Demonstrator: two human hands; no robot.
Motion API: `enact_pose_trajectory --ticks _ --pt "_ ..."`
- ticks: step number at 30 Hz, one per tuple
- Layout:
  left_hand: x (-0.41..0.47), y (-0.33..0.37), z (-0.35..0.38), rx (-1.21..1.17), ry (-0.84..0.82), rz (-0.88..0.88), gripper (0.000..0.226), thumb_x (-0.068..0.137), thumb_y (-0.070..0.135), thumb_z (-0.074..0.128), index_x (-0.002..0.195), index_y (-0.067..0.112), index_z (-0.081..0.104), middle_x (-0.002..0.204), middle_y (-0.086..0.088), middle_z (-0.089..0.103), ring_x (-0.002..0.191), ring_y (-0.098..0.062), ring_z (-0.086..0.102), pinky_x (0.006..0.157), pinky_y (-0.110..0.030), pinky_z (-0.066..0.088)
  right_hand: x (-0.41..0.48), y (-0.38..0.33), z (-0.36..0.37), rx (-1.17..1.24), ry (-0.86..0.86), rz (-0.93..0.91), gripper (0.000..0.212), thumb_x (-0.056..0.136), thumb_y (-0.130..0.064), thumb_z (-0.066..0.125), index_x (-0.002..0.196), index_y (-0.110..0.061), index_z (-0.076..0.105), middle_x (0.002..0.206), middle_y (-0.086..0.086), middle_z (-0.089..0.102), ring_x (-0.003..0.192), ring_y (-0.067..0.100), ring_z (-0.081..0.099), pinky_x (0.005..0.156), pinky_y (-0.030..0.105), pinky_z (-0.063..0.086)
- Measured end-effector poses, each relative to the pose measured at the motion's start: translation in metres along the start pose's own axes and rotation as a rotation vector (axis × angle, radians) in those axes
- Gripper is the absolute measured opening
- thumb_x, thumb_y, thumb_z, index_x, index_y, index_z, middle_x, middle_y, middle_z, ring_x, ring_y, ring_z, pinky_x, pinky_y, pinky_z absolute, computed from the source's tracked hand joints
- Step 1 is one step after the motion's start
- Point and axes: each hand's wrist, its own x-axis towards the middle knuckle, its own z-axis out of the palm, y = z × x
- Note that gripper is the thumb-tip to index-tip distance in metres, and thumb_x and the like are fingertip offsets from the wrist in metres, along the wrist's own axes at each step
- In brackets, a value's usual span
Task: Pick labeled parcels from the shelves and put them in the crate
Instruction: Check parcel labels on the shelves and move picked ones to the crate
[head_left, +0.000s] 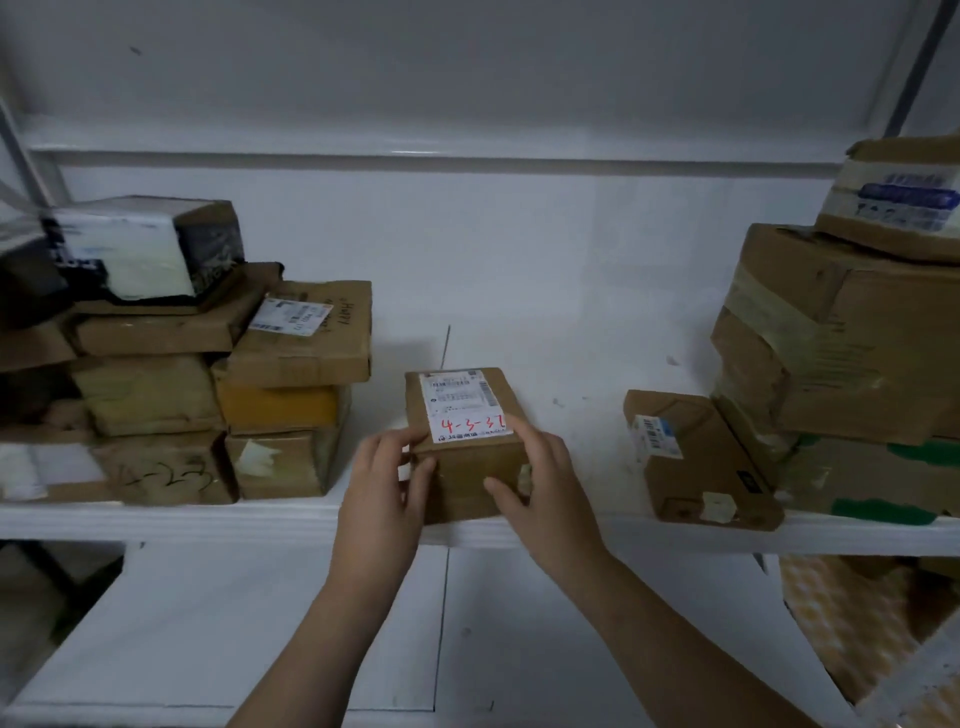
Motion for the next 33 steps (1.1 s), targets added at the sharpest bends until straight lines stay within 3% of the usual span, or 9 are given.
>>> enact_pose_trajectory --ticks 6,12,19,22,25,29,33 --pt "-0.008 -0.022 -0.023 0.121 -0.029 -0.042 0.043 0.094 0.016 0.054 0.135 0.028 0.046 0.131 0.004 0.048 0.108 -0.008 0.054 0.086 -0.026 0.049 0.008 -0.01 0.03 -0.044 0.019 -0.018 0.062 0.088 -0.016 0.065 0.143 -0.028 0.037 0.128 0.004 0.044 0.113 0.016 0.049 0.083 0.018 0.04" --pt "-0.012 -0.038 -0.047 0.144 0.008 -0.039 0.037 0.094 0.019 0.054 0.131 0.024 0.05 0.129 0.002 0.052 0.107 -0.012 0.056 0.087 -0.032 0.051 0.014 -0.024 0.058 -0.12 0.018 -0.047 0.062 0.089 -0.023 0.063 0.143 -0.032 0.034 0.129 0.003 0.044 0.112 0.019 0.05 0.084 0.031 0.052" --pt "-0.011 -0.047 -0.062 0.272 -0.029 0.033 0.025 0.094 0.019 0.054 0.118 0.014 0.059 0.119 0.0 0.056 0.1 -0.016 0.058 0.077 -0.024 0.046 0.02 -0.034 0.079 -0.143 0.058 -0.038 0.064 0.089 -0.024 0.063 0.145 -0.03 0.032 0.128 0.005 0.044 0.111 0.02 0.051 0.082 0.032 0.053" --pt "-0.009 -0.045 -0.064 0.299 -0.056 0.108 0.023 0.093 0.019 0.055 0.115 0.016 0.062 0.118 0.001 0.057 0.098 -0.014 0.057 0.075 -0.021 0.04 0.018 -0.034 0.078 -0.175 0.045 -0.043 0.075 0.088 -0.025 0.064 0.149 -0.029 0.02 0.13 0.006 0.044 0.113 0.02 0.05 0.08 0.03 0.052" --pt "-0.006 -0.039 -0.061 0.273 -0.094 0.191 0.021 0.093 0.018 0.054 0.113 0.018 0.063 0.115 0.004 0.058 0.098 -0.011 0.056 0.076 -0.02 0.042 0.011 -0.032 0.068 -0.219 0.059 -0.043 0.084 0.086 -0.027 0.065 0.151 -0.027 0.012 0.137 0.006 0.042 0.118 0.021 0.047 0.086 0.036 0.053" --pt "-0.004 -0.022 -0.037 0.21 -0.152 0.275 0.021 0.093 0.018 0.055 0.112 0.018 0.064 0.112 0.005 0.059 0.096 -0.009 0.056 0.078 -0.021 0.046 -0.002 -0.022 0.031 -0.337 0.066 -0.013 0.075 0.087 -0.028 0.062 0.15 -0.023 0.021 0.147 0.006 0.035 0.13 0.025 0.037 0.103 0.039 0.042" --pt "-0.009 0.005 0.004 0.15 -0.222 0.345 0.021 0.093 0.017 0.055 0.111 0.015 0.064 0.109 0.003 0.059 0.094 -0.01 0.056 0.075 -0.016 0.038 -0.018 0.001 -0.024 -0.5 0.08 0.029 0.066 0.089 -0.029 0.06 0.147 -0.02 0.029 0.15 0.012 0.031 0.136 0.03 0.03 0.111 0.043 0.029"
